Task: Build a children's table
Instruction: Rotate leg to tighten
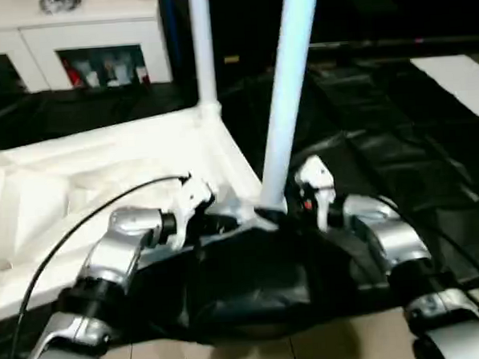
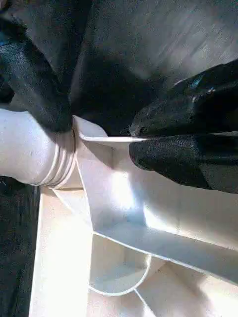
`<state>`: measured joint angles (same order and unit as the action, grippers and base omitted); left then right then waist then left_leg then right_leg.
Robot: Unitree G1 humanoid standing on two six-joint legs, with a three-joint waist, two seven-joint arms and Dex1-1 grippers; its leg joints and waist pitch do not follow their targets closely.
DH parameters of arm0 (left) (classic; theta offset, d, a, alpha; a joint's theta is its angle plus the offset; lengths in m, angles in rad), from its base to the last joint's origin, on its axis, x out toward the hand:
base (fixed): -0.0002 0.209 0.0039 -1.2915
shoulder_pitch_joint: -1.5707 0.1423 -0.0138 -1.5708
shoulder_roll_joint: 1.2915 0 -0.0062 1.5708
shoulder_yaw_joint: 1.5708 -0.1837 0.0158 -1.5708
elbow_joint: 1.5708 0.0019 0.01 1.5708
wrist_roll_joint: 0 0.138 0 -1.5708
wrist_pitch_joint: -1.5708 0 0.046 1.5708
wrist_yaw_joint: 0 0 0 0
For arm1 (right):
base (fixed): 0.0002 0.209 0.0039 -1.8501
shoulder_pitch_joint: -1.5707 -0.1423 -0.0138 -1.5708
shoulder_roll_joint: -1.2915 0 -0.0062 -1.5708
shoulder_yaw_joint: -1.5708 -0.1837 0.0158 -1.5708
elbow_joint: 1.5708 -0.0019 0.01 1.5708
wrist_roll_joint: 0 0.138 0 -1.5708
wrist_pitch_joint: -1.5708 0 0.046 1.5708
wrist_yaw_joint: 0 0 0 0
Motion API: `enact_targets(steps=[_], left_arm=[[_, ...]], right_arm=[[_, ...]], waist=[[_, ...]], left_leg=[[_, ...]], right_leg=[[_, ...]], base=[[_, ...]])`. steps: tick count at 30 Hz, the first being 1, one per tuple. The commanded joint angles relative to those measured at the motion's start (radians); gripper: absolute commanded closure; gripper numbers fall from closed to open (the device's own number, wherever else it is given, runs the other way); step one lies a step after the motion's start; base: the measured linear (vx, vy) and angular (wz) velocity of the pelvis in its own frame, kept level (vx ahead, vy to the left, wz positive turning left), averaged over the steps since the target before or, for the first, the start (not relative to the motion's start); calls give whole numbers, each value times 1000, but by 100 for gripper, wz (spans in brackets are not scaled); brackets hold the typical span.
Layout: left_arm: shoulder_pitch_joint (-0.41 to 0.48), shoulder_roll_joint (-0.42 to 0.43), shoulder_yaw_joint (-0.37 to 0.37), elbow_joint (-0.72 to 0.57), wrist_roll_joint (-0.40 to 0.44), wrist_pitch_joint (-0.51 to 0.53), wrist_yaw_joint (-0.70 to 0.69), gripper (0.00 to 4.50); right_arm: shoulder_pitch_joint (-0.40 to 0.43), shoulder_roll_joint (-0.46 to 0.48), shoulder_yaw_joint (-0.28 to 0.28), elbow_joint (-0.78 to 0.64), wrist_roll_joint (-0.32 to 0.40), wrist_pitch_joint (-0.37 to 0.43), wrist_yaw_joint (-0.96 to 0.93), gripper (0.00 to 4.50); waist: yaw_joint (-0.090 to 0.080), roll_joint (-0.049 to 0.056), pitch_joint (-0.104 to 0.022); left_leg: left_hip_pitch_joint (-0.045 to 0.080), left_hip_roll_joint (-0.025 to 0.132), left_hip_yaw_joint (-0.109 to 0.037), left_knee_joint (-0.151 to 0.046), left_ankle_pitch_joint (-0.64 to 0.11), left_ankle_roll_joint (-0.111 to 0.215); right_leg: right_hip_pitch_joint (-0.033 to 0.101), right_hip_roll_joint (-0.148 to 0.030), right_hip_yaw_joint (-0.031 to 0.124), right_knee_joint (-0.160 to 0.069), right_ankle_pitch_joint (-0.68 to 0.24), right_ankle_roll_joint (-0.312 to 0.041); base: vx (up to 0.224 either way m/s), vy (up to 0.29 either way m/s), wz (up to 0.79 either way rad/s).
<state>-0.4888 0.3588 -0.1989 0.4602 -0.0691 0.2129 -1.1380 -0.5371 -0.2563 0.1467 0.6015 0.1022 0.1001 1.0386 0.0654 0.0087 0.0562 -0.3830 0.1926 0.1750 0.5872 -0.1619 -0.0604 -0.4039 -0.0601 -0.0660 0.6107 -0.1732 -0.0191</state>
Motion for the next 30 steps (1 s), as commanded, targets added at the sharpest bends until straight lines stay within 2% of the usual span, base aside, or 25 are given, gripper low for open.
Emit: enact_targets(steps=[1, 7, 12, 13, 17, 18, 21, 23, 25, 28, 29, 30], left_arm=[[-8, -5, -19, -62, -51, -30, -56, 450], [15, 35, -26, -93, -62, -17, -117, 450], [28, 64, -29, -106, -58, -9, -147, 450], [28, 64, -29, -106, -58, -9, -147, 450], [35, 76, -31, -112, -61, -8, -156, 450], [35, 76, -31, -112, -61, -8, -156, 450], [33, 73, -29, -109, -60, -9, -149, 450], [28, 65, -25, -103, -58, -9, -133, 450], [4, 30, -10, -73, -45, -9, -61, 450], [-16, 8, 2, -49, -38, -10, -13, 450], [-27, -6, 6, -36, -35, -11, 13, 450], [-52, -38, 13, -8, -23, -7, 71, 450]], right_arm=[[17, -1, 57, -47, 23, 18, 96, 88], [33, -36, 65, -86, 35, 42, 156, 88], [46, -53, 82, -112, 33, 59, 193, 88], [46, -53, 82, -112, 33, 59, 193, 119], [47, -52, 89, -123, 37, 74, 201, 138], [47, -52, 89, -123, 37, 74, 201, 162], [49, -47, 88, -128, 39, 83, 201, 174], [52, -44, 86, -130, 42, 87, 197, 184], [66, -24, 74, -133, 49, 94, 162, 185], [70, -4, 65, -127, 44, 100, 116, 186], [70, 14, 59, -117, 37, 102, 78, 186], [62, 60, 41, -75, 10, 87, -42, 186]], waist=[[3, -5, -64], [8, -2, -64], [19, -8, -65], [20, -7, -64], [20, -5, -64], [19, -6, -64], [20, -3, -66], [20, -2, -66], [19, 1, -66], [20, -3, -64], [21, -2, -64], [20, -1, -64]], left_leg=[[21, 44, -10, -67, -265, 42], [21, 43, -11, -68, -263, 39], [21, 43, -9, -67, -253, 37], [21, 43, -9, -67, -252, 36], [23, 43, -10, -68, -261, 31], [21, 43, -11, -69, -259, 30], [21, 42, -10, -68, -253, 29], [21, 43, -10, -68, -252, 29], [22, 43, -10, -67, -258, 29], [24, 40, -11, -68, -274, 19], [24, 40, -11, -68, -276, 18], [24, 40, -11, -68, -276, 15]], right_leg=[[45, -80, 50, -85, -324, -188], [42, -80, 48, -84, -328, -191], [42, -81, 50, -84, -328, -187], [42, -81, 49, -84, -335, -184], [41, -81, 49, -86, -347, -180], [42, -80, 50, -84, -340, -180], [43, -80, 50, -83, -320, -185], [43, -80, 49, -83, -312, -187], [42, -80, 50, -84, -308, -190], [42, -80, 49, -88, -345, -180], [42, -81, 49, -89, -356, -177], [41, -81, 50, -91, -365, -171]], base=[[0, 0, 0], [0, 0, 0], [0, 0, 0], [0, 0, 0], [0, 0, 0], [0, 0, 0], [0, 0, 0], [0, 0, 0], [0, 0, 0], [0, 0, 0], [0, 0, 0], [0, 0, 0]])
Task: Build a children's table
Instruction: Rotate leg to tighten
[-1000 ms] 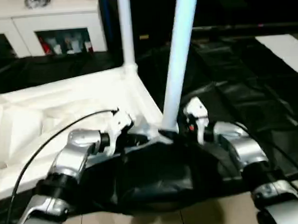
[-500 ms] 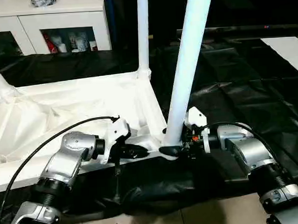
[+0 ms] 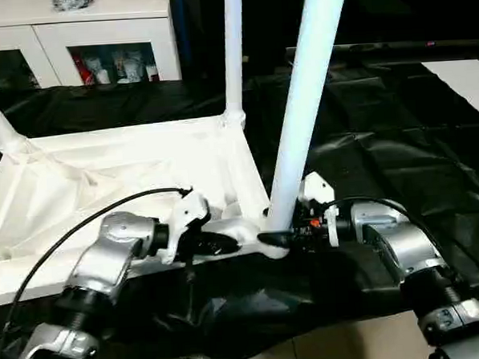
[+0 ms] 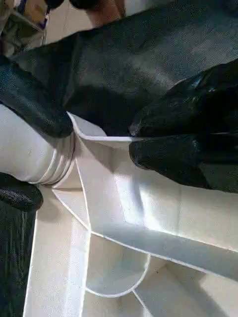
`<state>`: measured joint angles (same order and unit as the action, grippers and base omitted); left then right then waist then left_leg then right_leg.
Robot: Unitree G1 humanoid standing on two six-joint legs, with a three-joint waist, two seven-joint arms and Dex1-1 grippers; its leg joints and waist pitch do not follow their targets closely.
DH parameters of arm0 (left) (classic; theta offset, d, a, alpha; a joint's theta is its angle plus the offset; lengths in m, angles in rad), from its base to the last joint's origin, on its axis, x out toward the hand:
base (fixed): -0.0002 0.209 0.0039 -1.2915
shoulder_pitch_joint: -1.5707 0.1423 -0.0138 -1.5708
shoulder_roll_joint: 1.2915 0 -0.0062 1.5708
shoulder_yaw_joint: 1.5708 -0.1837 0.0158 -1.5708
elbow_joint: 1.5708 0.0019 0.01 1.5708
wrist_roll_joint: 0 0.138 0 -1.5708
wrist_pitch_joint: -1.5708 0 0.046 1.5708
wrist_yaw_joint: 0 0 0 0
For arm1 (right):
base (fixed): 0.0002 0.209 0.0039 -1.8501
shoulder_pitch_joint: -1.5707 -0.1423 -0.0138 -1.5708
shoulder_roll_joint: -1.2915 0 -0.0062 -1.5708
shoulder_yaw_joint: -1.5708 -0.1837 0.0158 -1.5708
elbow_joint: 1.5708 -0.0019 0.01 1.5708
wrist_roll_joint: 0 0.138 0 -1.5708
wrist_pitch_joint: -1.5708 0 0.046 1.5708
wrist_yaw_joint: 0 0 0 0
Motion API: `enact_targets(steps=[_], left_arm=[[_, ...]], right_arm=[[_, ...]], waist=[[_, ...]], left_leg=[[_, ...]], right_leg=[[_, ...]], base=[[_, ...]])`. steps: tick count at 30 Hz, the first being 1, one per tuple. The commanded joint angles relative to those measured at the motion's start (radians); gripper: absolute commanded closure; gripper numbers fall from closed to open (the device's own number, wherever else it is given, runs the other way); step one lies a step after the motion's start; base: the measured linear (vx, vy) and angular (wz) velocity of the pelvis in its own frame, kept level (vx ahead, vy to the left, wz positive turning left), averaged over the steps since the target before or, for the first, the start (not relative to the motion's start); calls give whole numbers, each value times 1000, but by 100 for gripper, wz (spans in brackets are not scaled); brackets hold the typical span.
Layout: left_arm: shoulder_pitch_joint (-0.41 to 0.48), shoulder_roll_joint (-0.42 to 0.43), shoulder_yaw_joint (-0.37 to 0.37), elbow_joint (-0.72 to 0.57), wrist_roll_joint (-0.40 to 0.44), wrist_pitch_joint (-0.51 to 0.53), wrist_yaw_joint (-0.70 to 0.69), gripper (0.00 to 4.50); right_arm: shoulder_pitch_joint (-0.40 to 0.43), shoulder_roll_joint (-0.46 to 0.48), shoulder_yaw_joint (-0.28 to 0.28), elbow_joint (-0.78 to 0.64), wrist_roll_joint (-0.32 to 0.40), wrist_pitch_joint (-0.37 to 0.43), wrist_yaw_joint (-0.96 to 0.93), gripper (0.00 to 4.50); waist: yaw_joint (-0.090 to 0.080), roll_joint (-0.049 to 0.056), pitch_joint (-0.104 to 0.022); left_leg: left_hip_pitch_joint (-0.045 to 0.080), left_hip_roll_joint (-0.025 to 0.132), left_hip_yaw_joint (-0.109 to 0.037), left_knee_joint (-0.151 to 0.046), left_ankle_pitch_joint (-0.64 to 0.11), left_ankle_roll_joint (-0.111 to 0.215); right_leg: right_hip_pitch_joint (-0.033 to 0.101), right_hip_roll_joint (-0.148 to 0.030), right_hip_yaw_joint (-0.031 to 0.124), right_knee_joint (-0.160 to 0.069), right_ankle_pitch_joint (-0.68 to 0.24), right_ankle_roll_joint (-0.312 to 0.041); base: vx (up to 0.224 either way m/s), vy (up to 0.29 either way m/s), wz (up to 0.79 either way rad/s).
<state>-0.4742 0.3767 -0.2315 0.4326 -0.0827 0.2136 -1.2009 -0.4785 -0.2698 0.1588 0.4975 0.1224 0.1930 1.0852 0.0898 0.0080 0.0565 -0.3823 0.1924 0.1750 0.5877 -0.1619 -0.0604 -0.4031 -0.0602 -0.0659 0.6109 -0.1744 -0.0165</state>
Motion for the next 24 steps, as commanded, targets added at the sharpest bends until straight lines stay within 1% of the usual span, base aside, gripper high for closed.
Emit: enact_targets(steps=[1, 2, 3, 5, 6, 8, 9, 10, 11, 12, 13, 14, 15, 16, 17, 18, 20, 21, 22, 23, 24], left_arm=[[-82, -75, 48, 38, 1, -9, 172, 450], [-102, -98, 51, 61, 14, -10, 220, 450], [-108, -105, 52, 68, 17, -9, 233, 450], [-144, -147, 58, 111, 31, -3, 311, 450], [-156, -162, 61, 125, 37, -2, 337, 450], [-179, -196, 69, 151, 44, -3, 394, 450], [-188, -213, 72, 160, 45, -3, 418, 450], [-192, -223, 74, 165, 45, -3, 430, 450], [-194, -228, 70, 166, 45, -7, 431, 450], [-193, -230, 67, 166, 47, -15, 431, 450], [-190, -235, 65, 162, 46, -19, 429, 450], [-186, -239, 63, 158, 45, -22, 423, 450], [-180, -241, 62, 153, 44, -27, 414, 450], [-175, -240, 61, 148, 42, -31, 404, 450], [-169, -234, 58, 145, 38, -38, 386, 450], [-166, -232, 57, 145, 36, -42, 379, 450], [-157, -218, 55, 140, 35, -50, 360, 450], [-147, -203, 54, 129, 32, -56, 340, 450], [-138, -190, 54, 120, 26, -57, 319, 450], [-135, -185, 54, 117, 24, -57, 309, 450], [-128, -175, 53, 110, 22, -62, 291, 450]], right_arm=[[-4, 103, 14, 61, -22, -16, -164, 187], [-16, 141, -5, 102, -36, -29, -258, 187], [-22, 151, -12, 117, -38, -27, -286, 187], [-61, 211, -54, 198, -33, -11, -424, 187], [-72, 230, -70, 219, -29, -8, -460, 187], [-101, 274, -100, 265, -13, -6, -533, 187], [-117, 295, -109, 286, -11, -9, -567, 187], [-127, 307, -113, 299, -10, -12, -587, 187], [-135, 317, -117, 309, -13, -13, -602, 187], [-143, 325, -120, 319, -16, -14, -615, 187], [-150, 333, -119, 325, -21, -19, -624, 187], [-158, 340, -113, 335, -32, -39, -625, 187], [-162, 345, -106, 339, -40, -60, -614, 187], [-161, 346, -104, 337, -37, -71, -594, 131], [-162, 349, -108, 335, -28, -78, -569, 131], [-164, 350, -112, 337, -25, -81, -563, 115], [-165, 343, -117, 333, -11, -77, -523, 108], [-160, 324, -106, 321, -14, -83, -483, 81], [-154, 304, -90, 307, -21, -87, -442, 72], [-151, 295, -83, 301, -24, -89, -423, 72], [-145, 279, -72, 290, -28, -95, -393, 61]], waist=[[-7, 0, -62], [-12, -1, -62], [-12, 0, -62], [-17, 3, -60], [-21, 1, -61], [-23, 2, -62], [-27, 1, -63], [-27, 1, -64], [-28, 1, -65], [-29, 1, -65], [-29, 1, -66], [-30, 1, -68], [-29, 1, -67], [-28, 1, -68], [-28, -1, -68], [-27, 0, -69], [-28, 2, -67], [-28, 3, -67], [-30, 3, -66], [-30, 6, -67], [-30, 6, -66]], left_leg=[[28, 37, -11, -68, -287, 4], [25, 36, -14, -70, -290, -8], [27, 35, -15, -70, -302, -14], [30, 34, -18, -71, -323, -22], [29, 35, -20, -72, -336, -24], [28, 35, -20, -72, -336, -19], [28, 34, -19, -71, -333, -18], [28, 34, -18, -71, -326, -17], [26, 35, -19, -71, -318, -15], [21, 35, -19, -72, -307, -10], [22, 36, -17, -71, -302, -7], [19, 35, -16, -71, -285, -2], [19, 36, -16, -71, -282, 0], [19, 36, -14, -70, -273, 5], [18, 35, -13, -69, -269, 9], [19, 36, -13, -69, -260, 13], [18, 36, -13, -70, -260, 19], [18, 37, -14, -70, -266, 19], [17, 37, -14, -71, -273, 20], [18, 37, -14, -70, -276, 20], [19, 38, -14, -71, -277, 20]], right_leg=[[33, -82, 50, -94, -385, -174], [36, -84, 48, -96, -411, -165], [34, -85, 46, -98, -432, -161], [32, -85, 45, -103, -474, -146], [34, -86, 43, -106, -481, -136], [34, -86, 45, -105, -465, -136], [32, -84, 46, -104, -447, -142], [33, -85, 46, -103, -432, -149], [35, -87, 47, -99, -419, -154], [39, -84, 46, -97, -396, -156], [38, -84, 47, -96, -379, -159], [40, -85, 48, -90, -341, -173], [40, -84, 48, -90, -333, -175], [42, -84, 49, -88, -313, -180], [43, -84, 49, -88, -305, -182], [44, -84, 48, -87, -294, -186], [44, -83, 49, -86, -288, -190], [45, -84, 49, -87, -296, -190], [46, -84, 48, -87, -303, -189], [46, -83, 48, -87, -303, -189], [45, -84, 49, -88, -303, -191]], base=[[0, 0, 0], [0, 0, 0], [0, 0, 0], [0, 0, 0], [0, 0, 0], [0, 0, 0], [0, 0, 0], [0, 0, 0], [0, 0, 0], [0, 0, 0], [0, 0, 0], [0, 0, 0], [0, 0, 0], [0, 0, 0], [0, 0, 0], [0, 0, 0], [0, 0, 0], [0, 0, 0], [0, 0, 0], [0, 0, 0], [0, 0, 0]])
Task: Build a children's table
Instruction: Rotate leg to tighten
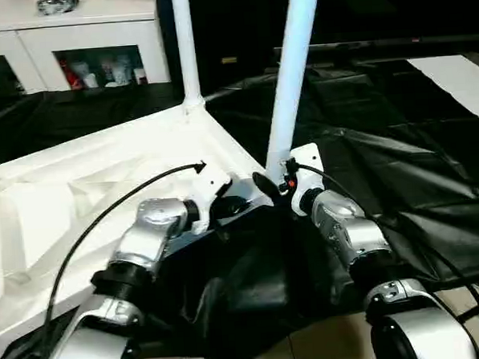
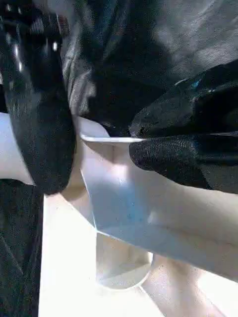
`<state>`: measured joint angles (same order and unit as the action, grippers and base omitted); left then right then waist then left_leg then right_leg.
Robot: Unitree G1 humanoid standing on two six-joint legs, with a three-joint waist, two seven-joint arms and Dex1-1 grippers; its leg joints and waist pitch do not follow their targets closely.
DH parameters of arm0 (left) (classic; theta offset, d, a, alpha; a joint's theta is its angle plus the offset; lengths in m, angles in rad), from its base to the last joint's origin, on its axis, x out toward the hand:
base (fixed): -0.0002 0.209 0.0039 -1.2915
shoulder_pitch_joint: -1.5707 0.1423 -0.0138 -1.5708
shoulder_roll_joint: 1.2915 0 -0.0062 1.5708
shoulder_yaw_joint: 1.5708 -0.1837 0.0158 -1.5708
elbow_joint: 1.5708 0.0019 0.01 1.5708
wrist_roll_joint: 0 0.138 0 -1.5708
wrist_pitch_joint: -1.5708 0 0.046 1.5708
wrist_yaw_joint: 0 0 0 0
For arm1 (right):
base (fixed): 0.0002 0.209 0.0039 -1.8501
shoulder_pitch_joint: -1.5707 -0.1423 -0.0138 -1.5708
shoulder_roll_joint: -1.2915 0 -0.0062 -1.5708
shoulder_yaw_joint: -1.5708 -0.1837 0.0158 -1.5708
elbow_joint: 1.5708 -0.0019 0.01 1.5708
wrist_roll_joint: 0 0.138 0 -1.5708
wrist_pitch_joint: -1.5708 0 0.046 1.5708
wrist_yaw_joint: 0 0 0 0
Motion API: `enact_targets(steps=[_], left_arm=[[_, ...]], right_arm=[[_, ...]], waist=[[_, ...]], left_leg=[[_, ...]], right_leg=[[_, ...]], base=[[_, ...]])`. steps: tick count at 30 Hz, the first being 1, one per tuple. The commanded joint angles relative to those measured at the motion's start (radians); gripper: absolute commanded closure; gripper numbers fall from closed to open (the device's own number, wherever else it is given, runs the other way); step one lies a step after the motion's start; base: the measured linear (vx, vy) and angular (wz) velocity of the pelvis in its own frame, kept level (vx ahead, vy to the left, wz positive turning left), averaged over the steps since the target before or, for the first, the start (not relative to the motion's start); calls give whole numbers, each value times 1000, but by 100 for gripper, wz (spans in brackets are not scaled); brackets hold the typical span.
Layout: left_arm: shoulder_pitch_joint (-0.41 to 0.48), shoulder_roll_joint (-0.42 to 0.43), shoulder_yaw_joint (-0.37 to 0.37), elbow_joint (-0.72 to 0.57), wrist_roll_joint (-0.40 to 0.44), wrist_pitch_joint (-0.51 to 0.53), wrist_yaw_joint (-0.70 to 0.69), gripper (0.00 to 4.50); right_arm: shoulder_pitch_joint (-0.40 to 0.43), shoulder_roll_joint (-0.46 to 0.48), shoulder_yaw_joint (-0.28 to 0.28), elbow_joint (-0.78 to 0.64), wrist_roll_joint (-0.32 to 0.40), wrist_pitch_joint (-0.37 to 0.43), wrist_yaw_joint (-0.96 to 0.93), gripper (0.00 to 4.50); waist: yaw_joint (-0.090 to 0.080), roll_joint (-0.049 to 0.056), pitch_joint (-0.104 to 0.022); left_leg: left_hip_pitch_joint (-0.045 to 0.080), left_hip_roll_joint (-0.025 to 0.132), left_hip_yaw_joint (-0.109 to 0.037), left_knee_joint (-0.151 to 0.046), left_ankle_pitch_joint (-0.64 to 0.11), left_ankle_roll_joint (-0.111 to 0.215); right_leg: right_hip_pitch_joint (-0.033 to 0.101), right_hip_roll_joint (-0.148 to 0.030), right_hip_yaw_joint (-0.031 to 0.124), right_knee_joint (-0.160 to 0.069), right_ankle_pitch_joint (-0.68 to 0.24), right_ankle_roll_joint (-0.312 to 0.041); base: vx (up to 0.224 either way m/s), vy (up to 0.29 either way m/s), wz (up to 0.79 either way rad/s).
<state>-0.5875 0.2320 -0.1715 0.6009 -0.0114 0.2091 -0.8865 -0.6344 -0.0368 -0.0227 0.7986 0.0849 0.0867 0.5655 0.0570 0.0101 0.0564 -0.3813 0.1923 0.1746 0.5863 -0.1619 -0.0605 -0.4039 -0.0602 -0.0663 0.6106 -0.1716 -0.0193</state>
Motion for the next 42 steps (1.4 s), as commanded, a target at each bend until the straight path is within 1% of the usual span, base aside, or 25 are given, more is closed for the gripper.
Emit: enact_targets(steps=[1, 2, 3, 4, 6, 7, 9, 10, 11, 12, 14, 16, 20, 21, 24, 25, 26, 28, 30, 33, 35, 37, 40, 41, 42], left_arm=[[-12, -26, -7, -60, -51, -58, -30, 450], [-8, -19, -7, -64, -53, -60, -41, 450], [-3, -10, -7, -68, -56, -62, -57, 450], [3, -1, -9, -75, -60, -65, -80, 450], [19, 22, -14, -100, -76, -63, -141, 450], [25, 31, -17, -108, -80, -65, -164, 450], [36, 55, -23, -124, -86, -64, -212, 450], [45, 69, -29, -135, -92, -58, -241, 450], [49, 75, -32, -140, -94, -56, -254, 450], [61, 93, -40, -156, -100, -55, -288, 450], [61, 93, -40, -156, -100, -55, -288, 450], [81, 120, -42, -181, -110, -45, -326, 450], [109, 147, -42, -218, -125, -24, -372, 450], [114, 152, -43, -224, -127, -20, -380, 450], [124, 162, -47, -237, -131, -12, -397, 450], [131, 170, -50, -250, -139, -2, -410, 450], [132, 171, -50, -252, -140, -1, -411, 450], [136, 176, -52, -259, -144, 2, -417, 450], [138, 180, -54, -262, -144, 4, -421, 450], [140, 182, -53, -266, -138, 9, -428, 450], [139, 183, -54, -265, -136, 10, -428, 450], [138, 184, -55, -264, -134, 8, -426, 450], [131, 167, -55, -255, -123, 5, -385, 450], [121, 152, -51, -239, -111, 0, -348, 450], [105, 127, -41, -214, -97, -7, -294, 450]], right_arm=[[14, 37, 113, -17, 10, 10, 141, 36], [20, 23, 121, -28, 10, 9, 168, 36], [26, 7, 128, -39, 12, 5, 200, 24], [31, -9, 132, -50, 12, 4, 227, 24], [46, -56, 152, -87, 14, 8, 310, 6], [52, -75, 159, -99, 10, 12, 339, 6], [62, -120, 177, -121, -16, 4, 392, 6], [68, -141, 186, -130, -25, 0, 418, 6], [70, -150, 191, -135, -27, 0, 429, 6], [79, -176, 199, -152, -24, 3, 467, 6], [79, -176, 199, -152, -24, 3, 467, 6], [90, -204, 191, -183, 0, 15, 515, 6], [110, -238, 191, -224, 26, 19, 575, 6], [113, -244, 192, -228, 29, 21, 585, 41], [119, -253, 195, -237, 36, 22, 604, 48], [126, -260, 194, -249, 43, 30, 621, 65], [128, -261, 194, -251, 44, 31, 623, 65], [131, -264, 193, -258, 48, 35, 629, 88], [135, -266, 193, -263, 51, 41, 635, 94], [140, -270, 199, -271, 56, 44, 640, 135], [141, -268, 200, -273, 57, 46, 640, 139], [143, -264, 200, -276, 59, 48, 640, 159], [153, -244, 198, -282, 60, 57, 618, 173], [154, -227, 192, -274, 58, 60, 589, 179], [146, -197, 179, -244, 41, 56, 510, 179]], waist=[[3, 3, -66], [3, 5, -65], [1, 4, -65], [2, 7, -65], [4, 4, -66], [6, 5, -67], [7, 5, -66], [7, 4, -65], [10, 5, -65], [14, 5, -64], [15, 4, -63], [18, 1, -62], [22, -2, -63], [24, -1, -64], [29, 0, -63], [30, 0, -63], [30, 0, -63], [29, -1, -64], [29, -1, -63], [30, 0, -64], [29, 1, -64], [30, 0, -65], [29, -1, -64], [30, -1, -65], [27, 0, -63]], left_leg=[[18, 37, -13, -69, -279, 20], [19, 38, -14, -70, -281, 19], [18, 39, -13, -70, -284, 19], [18, 39, -14, -70, -287, 20], [17, 41, -14, -70, -285, 24], [18, 41, -12, -68, -279, 29], [16, 42, -12, -69, -269, 33], [18, 43, -11, -68, -276, 32], [19, 43, -11, -68, -278, 31], [21, 45, -11, -69, -290, 30], [19, 44, -11, -69, -289, 29], [20, 44, -12, -71, -291, 25], [19, 45, -11, -70, -277, 33], [20, 46, -10, -69, -270, 36], [21, 45, -9, -69, -272, 34], [21, 44, -10, -69, -276, 31], [21, 45, -10, -70, -277, 29], [20, 44, -10, -70, -277, 30], [21, 43, -10, -69, -277, 30], [20, 44, -10, -69, -270, 29], [20, 44, -10, -69, -270, 29], [20, 43, -10, -68, -266, 30], [20, 43, -10, -68, -267, 30], [20, 43, -10, -68, -265, 29], [20, 43, -11, -70, -269, 25]], right_leg=[[46, -83, 49, -88, -308, -189], [45, -84, 49, -88, -312, -190], [46, -83, 49, -87, -312, -193], [46, -83, 48, -88, -316, -193], [49, -83, 49, -86, -304, -194], [48, -81, 49, -85, -293, -197], [47, -80, 47, -82, -279, -207], [45, -81, 48, -85, -290, -209], [45, -81, 48, -83, -295, -210], [43, -82, 49, -86, -318, -206], [43, -82, 50, -86, -326, -201], [43, -83, 49, -87, -341, -193], [43, -81, 49, -85, -334, -191], [41, -81, 50, -85, -327, -192], [40, -81, 50, -87, -339, -193], [40, -80, 49, -86, -344, -191], [40, -81, 50, -86, -345, -189], [40, -80, 49, -85, -343, -188], [40, -80, 49, -87, -348, -187], [40, -81, 49, -87, -344, -185], [41, -80, 49, -86, -339, -187], [41, -80, 49, -85, -331, -189], [41, -81, 50, -87, -340, -186], [41, -81, 49, -86, -338, -186], [39, -80, 49, -86, -340, -186]], base=[[0, 0, 0], [0, 0, 0], [0, 0, 0], [0, 0, 0], [0, 0, 0], [0, 0, 0], [0, 0, 0], [0, 0, 0], [0, 0, 0], [0, 0, 0], [0, 0, 0], [0, 0, 0], [0, 0, 0], [0, 0, 0], [0, 0, 0], [0, 0, 0], [0, 0, 0], [0, 0, 0], [0, 0, 0], [0, 0, 0], [0, 0, 0], [0, 0, 0], [0, 0, 0], [0, 0, 0], [0, 0, 0]])
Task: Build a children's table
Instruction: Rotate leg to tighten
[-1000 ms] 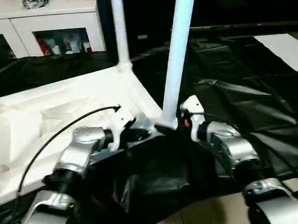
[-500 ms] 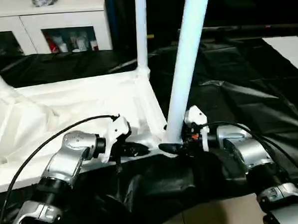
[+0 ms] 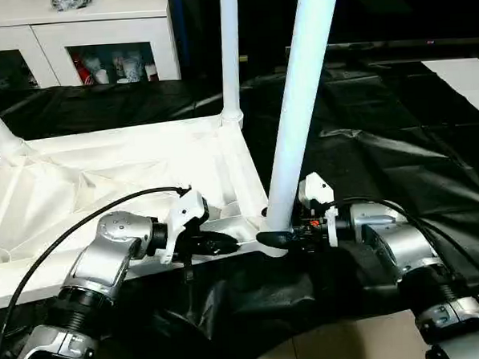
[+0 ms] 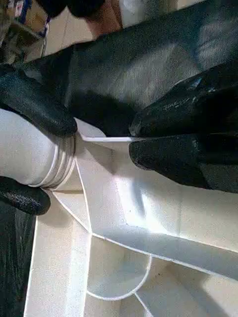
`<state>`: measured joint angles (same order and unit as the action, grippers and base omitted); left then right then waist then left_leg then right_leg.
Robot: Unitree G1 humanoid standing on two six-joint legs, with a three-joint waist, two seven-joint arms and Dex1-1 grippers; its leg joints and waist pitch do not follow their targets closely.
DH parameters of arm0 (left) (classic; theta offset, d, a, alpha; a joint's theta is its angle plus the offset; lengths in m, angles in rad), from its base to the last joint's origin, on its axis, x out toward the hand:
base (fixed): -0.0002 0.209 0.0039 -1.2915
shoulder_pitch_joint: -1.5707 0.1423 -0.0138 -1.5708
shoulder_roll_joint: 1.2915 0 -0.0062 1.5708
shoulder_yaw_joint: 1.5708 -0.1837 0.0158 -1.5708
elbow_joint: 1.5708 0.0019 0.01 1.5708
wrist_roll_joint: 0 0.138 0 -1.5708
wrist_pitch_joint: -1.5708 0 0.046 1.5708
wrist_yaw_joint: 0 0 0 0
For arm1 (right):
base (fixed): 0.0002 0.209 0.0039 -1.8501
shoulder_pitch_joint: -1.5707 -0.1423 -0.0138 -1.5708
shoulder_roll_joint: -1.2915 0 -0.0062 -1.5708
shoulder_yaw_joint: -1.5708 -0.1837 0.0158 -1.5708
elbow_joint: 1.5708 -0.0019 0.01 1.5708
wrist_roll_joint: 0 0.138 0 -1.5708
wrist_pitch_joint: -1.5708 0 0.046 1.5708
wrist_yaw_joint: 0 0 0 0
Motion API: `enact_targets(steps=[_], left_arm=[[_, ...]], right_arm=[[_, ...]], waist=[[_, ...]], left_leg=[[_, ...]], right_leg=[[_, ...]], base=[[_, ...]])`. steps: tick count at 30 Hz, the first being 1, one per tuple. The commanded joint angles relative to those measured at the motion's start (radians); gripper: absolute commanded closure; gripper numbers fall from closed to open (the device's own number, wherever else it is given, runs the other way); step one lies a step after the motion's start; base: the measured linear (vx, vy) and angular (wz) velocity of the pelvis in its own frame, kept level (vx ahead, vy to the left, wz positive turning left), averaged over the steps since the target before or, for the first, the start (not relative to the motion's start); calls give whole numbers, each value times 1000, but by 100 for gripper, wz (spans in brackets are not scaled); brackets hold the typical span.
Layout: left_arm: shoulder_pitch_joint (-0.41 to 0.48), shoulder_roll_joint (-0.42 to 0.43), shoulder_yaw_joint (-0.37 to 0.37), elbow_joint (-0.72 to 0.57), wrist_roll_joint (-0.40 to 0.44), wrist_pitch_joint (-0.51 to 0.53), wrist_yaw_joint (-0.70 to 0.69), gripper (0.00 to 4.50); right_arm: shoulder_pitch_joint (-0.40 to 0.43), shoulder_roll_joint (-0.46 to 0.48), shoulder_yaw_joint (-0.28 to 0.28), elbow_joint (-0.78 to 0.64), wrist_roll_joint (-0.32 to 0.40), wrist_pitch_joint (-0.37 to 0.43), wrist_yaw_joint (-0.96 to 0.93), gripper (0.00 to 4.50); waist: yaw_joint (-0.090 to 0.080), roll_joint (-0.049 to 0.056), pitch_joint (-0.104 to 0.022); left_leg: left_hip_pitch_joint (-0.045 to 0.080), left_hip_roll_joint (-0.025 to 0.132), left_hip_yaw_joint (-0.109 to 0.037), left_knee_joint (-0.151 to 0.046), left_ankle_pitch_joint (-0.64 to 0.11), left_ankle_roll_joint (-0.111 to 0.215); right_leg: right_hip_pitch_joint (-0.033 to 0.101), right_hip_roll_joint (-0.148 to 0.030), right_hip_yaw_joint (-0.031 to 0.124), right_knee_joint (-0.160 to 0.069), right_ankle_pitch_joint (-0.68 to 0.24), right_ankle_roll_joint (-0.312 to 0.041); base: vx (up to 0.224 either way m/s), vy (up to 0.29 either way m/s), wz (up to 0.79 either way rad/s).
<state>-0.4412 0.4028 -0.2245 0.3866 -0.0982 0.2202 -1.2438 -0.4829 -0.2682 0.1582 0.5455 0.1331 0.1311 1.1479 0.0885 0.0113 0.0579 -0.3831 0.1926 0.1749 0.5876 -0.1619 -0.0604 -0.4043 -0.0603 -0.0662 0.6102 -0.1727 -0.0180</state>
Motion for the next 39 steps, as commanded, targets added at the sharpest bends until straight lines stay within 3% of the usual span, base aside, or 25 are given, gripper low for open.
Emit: enact_targets(steps=[1, 3, 4, 8, 10, 13, 15, 16, 17, 18, 25, 30, 39], left_arm=[[-54, -62, 19, 19, -3, -22, 100, 450], [-76, -90, 28, 45, 7, -22, 154, 450], [-107, -121, 33, 80, 27, -23, 222, 450], [-152, -159, 39, 137, 54, -26, 313, 450], [-207, -210, 56, 206, 77, -31, 441, 450], [-230, -233, 66, 235, 82, -34, 489, 450], [-244, -256, 66, 253, 83, -51, 502, 450], [-244, -256, 66, 253, 83, -51, 502, 450], [-245, -259, 64, 255, 80, -55, 499, 450], [-245, -263, 64, 257, 78, -65, 496, 450], [-197, -235, 51, 207, 51, -99, 396, 450], [-165, -201, 48, 172, 33, -100, 329, 450], [-134, -138, 44, 129, 5, -101, 204, 450]], right_arm=[[-15, 58, -12, 38, -23, 5, -139, 181], [-31, 94, -27, 83, -39, -2, -235, 182], [-59, 138, -51, 147, -56, 10, -373, 182], [-96, 194, -85, 223, -58, 27, -533, 182], [-138, 262, -123, 291, -44, 29, -680, 182], [-159, 297, -132, 320, -50, 15, -733, 182], [-189, 341, -117, 358, -81, -36, -773, 182], [-189, 341, -117, 358, -81, -36, -773, 182], [-195, 347, -112, 368, -87, -48, -774, 126], [-199, 352, -112, 376, -86, -56, -763, 112], [-207, 327, -137, 384, -53, -72, -674, 62], [-200, 260, -109, 353, -65, -93, -555, 13], [-134, 116, -61, 207, -42, -89, -261, 2]], waist=[[-8, -2, -64], [-11, -3, -63], [-13, -2, -61], [-26, -1, -61], [-32, 2, -64], [-31, 3, -66], [-31, 0, -69], [-30, 1, -71], [-29, 1, -71], [-28, 0, -71], [-29, 1, -69], [-33, 4, -67], [-18, 2, -69]], left_leg=[[24, 41, -11, -71, -277, 16], [27, 37, -14, -70, -296, -1], [29, 36, -14, -71, -311, -7], [28, 35, -18, -72, -333, -16], [29, 33, -17, -70, -317, -17], [25, 36, -18, -72, -306, -16], [21, 35, -14, -70, -277, -7], [20, 35, -14, -69, -269, -4], [19, 35, -13, -69, -256, 4], [18, 35, -12, -68, -246, 11], [19, 37, -13, -70, -270, 18], [18, 38, -12, -70, -269, 24], [16, 43, -9, -67, -243, 46]], right_leg=[[38, -81, 50, -89, -355, -185], [37, -84, 48, -93, -410, -173], [34, -84, 47, -99, -441, -162], [34, -85, 46, -102, -468, -145], [33, -85, 48, -102, -448, -146], [36, -84, 48, -98, -400, -157], [40, -83, 49, -88, -315, -180], [41, -84, 49, -86, -302, -184], [43, -84, 49, -84, -276, -191], [45, -83, 50, -82, -257, -195], [46, -86, 50, -85, -292, -193], [47, -84, 49, -84, -285, -206], [49, -82, 48, -77, -234, -221]], base=[[0, 0, 0], [0, 0, 0], [0, 0, 0], [0, 0, 0], [0, 0, 0], [0, 0, 0], [0, 0, 0], [0, 0, 0], [0, 0, 0], [0, 0, 0], [0, 0, 0], [0, 0, 0], [0, 0, 0]])
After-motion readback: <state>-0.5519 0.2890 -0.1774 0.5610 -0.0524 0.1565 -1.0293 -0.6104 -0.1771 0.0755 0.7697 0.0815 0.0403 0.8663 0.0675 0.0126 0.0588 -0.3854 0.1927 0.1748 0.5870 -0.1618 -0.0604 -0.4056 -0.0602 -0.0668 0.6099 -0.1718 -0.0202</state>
